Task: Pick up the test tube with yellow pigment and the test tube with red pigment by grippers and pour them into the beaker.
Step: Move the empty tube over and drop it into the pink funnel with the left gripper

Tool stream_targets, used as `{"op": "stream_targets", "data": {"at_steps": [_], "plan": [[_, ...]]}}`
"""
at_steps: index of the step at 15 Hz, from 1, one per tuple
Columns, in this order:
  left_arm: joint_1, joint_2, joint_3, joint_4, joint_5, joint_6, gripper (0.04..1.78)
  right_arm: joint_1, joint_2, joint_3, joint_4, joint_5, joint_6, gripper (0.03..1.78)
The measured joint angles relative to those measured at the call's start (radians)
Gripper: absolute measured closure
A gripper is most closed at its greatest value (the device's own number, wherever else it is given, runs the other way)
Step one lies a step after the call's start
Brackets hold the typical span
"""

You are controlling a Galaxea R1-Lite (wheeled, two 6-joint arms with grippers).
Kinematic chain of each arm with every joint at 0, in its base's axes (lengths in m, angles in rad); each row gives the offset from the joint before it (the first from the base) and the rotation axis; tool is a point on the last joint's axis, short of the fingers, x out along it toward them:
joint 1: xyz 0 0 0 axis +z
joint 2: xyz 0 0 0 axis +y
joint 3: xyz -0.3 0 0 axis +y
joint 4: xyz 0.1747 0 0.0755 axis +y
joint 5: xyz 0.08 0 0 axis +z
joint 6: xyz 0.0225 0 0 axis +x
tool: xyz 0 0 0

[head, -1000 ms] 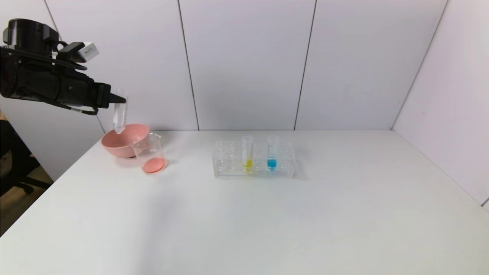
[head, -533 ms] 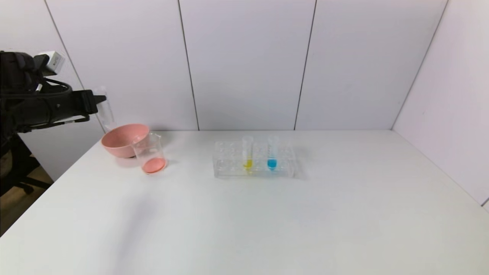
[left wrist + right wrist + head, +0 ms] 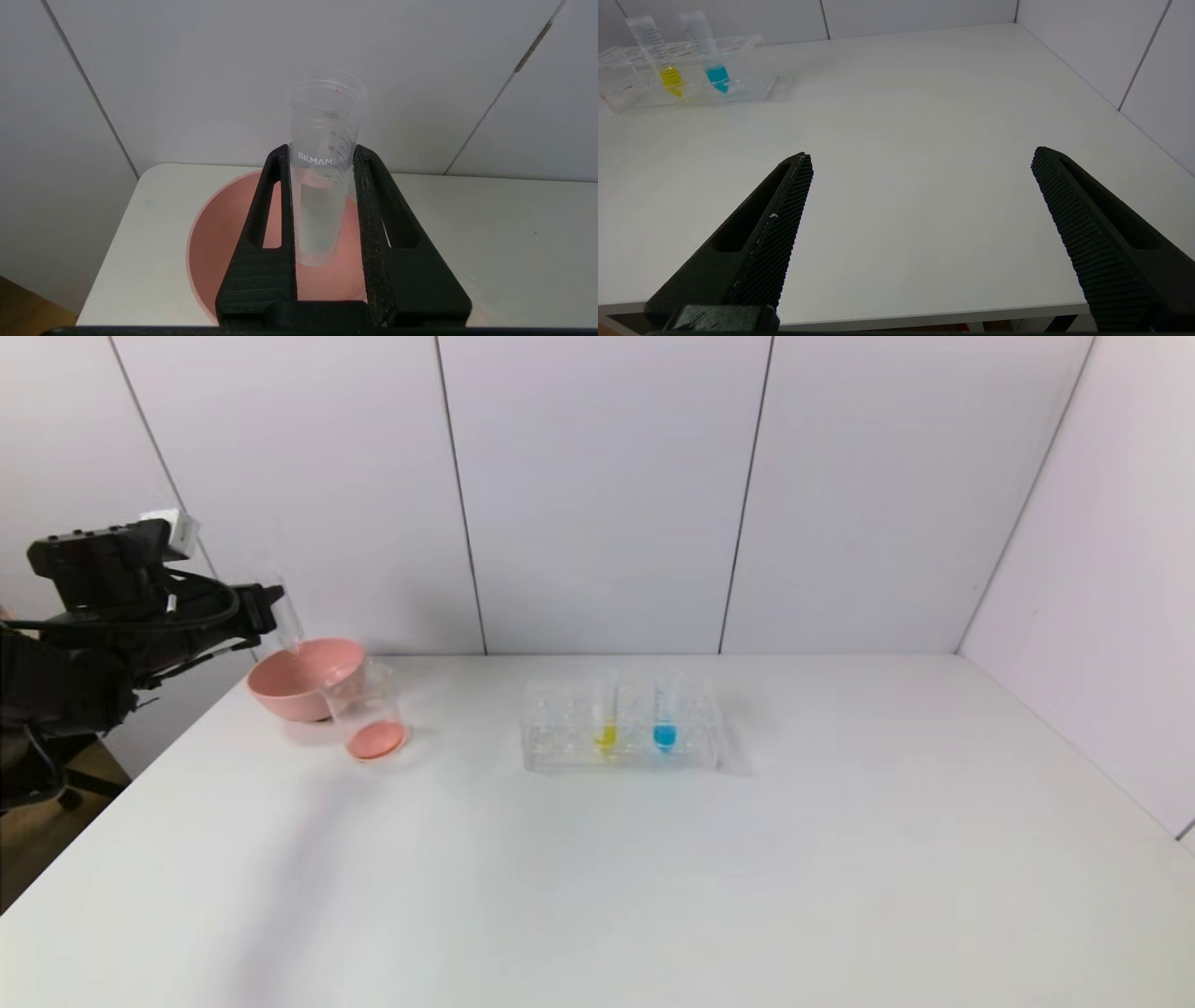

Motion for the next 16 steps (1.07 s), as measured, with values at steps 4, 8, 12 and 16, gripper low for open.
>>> {"op": "stream_targets", "data": {"at_steps": [4,8,12,16], "plan": [[-0.005,0.143,-0.13,0.007,0.002,-0.001,1.41,0.0,0.0,0.0,0.0,0.0,0.0,0.1],[-0.014,0.21,-0.191,0.042,0.003,-0.001,1.41,0.0,0.0,0.0,0.0,0.0,0.0,0.1],[-0.017,0.237,-0.229,0.046,0.005,0.001,1.41,0.0,0.0,0.0,0.0,0.0,0.0,0.1],[-0.021,0.242,-0.241,0.051,0.009,0.003,1.21,0.0,0.0,0.0,0.0,0.0,0.0,0.1]]}}
